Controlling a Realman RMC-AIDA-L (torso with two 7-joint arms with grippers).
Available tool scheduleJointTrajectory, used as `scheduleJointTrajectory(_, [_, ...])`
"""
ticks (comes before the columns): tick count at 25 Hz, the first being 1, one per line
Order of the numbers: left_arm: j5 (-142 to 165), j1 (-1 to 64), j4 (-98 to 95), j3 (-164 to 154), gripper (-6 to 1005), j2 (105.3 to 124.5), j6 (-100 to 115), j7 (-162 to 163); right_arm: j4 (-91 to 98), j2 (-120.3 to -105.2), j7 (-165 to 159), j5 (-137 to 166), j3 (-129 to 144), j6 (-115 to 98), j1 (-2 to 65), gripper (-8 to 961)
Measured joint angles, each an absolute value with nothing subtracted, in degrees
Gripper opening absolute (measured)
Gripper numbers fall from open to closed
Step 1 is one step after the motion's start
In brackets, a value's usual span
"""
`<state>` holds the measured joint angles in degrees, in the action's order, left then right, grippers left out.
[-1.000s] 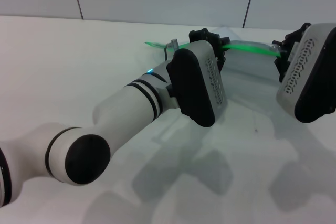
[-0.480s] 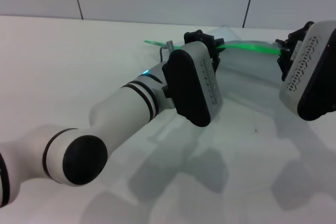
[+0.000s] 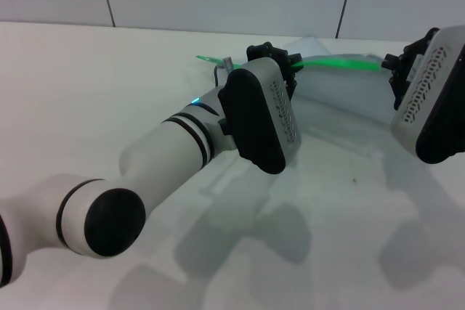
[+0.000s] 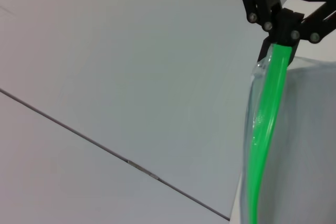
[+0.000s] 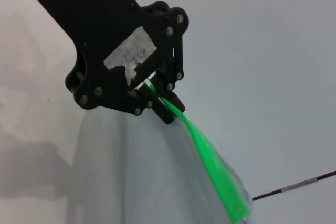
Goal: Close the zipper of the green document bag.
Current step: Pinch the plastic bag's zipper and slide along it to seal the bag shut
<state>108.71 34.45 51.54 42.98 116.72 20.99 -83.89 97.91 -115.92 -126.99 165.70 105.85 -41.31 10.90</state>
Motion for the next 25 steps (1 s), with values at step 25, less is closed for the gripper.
scheduleJointTrajectory(25, [108.7, 34.6, 51.4, 42.6, 53, 116.64, 21.0, -82.9, 97.6, -115.93, -127.0, 165.7, 106.3, -41.3, 11.1, -1])
